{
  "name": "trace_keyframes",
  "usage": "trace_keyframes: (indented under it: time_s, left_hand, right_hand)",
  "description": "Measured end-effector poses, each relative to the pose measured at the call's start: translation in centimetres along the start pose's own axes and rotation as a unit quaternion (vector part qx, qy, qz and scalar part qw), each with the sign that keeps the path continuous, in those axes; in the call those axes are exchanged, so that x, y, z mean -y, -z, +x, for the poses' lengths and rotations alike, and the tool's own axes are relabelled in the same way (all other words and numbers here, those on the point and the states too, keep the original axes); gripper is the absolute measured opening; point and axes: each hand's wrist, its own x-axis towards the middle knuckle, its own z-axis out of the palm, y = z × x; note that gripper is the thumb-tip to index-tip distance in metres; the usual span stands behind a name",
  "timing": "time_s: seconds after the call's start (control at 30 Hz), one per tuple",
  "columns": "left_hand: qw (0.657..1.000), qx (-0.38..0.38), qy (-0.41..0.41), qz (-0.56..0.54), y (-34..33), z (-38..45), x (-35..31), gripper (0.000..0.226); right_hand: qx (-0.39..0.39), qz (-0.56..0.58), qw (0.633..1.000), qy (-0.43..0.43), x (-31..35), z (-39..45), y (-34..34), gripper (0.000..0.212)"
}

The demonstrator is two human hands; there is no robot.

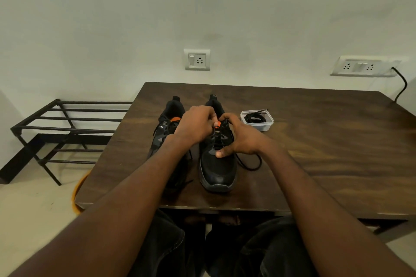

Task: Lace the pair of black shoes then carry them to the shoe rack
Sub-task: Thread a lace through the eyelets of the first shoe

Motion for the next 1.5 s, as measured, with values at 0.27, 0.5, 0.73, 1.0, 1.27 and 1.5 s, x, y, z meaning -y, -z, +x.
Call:
trace_keyframes:
  time_s: [0.27, 0.5, 0.73, 1.0, 1.27, 1.5]
  left_hand:
    - [0.991, -0.081, 0.058, -0.090, -0.8, 0.1, -0.6, 0.017]
    - [0.984, -0.067, 0.052, -0.159, 0.0, 0.1, -0.2, 0.013]
    - [0.996, -0.087, -0.004, 0.012, -0.5, 0.0, -0.4, 0.009]
    - [0.884, -0.088, 0.159, -0.430, 0.8, -0.1, -1.5, 0.011]
    - [0.999, -0.022, 0.003, 0.037, -1.1, -0.9, -0.9, 0.019]
    - [0.984, 0.081, -0.017, 0.160, 1.1, 0.3, -3.0, 0.006]
  right_hand:
    - [-0.014, -0.010, 1.000, -0.013, 0.2, 0.1, 0.0, 0.111]
    - [-0.015, -0.009, 1.000, -0.021, 0.4, 0.1, 0.1, 0.111]
    - [-0.016, -0.009, 1.000, -0.024, 0.6, -0.1, 0.1, 0.112]
    - [-0.014, 0.002, 1.000, -0.023, 0.8, -0.2, 0.2, 0.113]
    - [-0.010, -0.005, 1.000, -0.024, 1.1, -0.5, 0.3, 0.118]
    - [0.005, -0.017, 0.999, -0.040, 1.6, -0.2, 0.5, 0.126]
